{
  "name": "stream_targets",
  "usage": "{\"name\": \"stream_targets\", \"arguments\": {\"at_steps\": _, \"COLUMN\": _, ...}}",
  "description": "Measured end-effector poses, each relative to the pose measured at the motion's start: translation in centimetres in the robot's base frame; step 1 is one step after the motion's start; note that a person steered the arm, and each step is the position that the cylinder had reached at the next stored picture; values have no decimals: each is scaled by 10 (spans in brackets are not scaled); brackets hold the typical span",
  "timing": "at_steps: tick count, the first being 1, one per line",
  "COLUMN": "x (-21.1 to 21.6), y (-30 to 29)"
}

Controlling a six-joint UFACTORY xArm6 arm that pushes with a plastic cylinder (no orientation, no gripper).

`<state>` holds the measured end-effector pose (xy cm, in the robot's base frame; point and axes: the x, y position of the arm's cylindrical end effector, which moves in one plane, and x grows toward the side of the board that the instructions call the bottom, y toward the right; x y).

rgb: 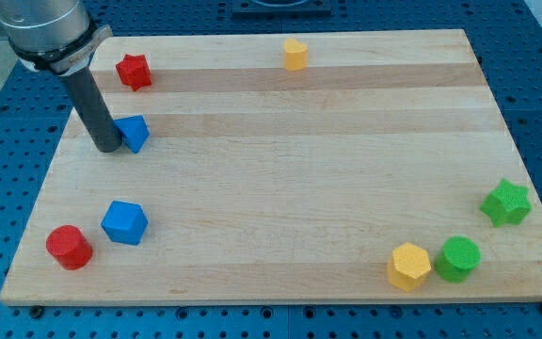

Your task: Move the blue triangle diagonally towards the yellow heart

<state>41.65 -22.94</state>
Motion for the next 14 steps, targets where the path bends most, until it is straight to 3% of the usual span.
{"name": "stream_targets", "arguments": {"at_steps": 1, "x": -8, "y": 10}}
{"name": "stream_targets", "arguments": {"at_steps": 2, "x": -28, "y": 52}}
{"name": "stream_targets", "arguments": {"at_steps": 6, "x": -39, "y": 207}}
{"name": "stream_targets", "arguments": {"at_steps": 9, "x": 21, "y": 169}}
{"name": "stream_targets", "arguments": {"at_steps": 10, "x": -33, "y": 153}}
{"name": "stream_targets", "arguments": {"at_steps": 12, "x": -91, "y": 153}}
{"name": "stream_targets", "arguments": {"at_steps": 14, "x": -90, "y": 179}}
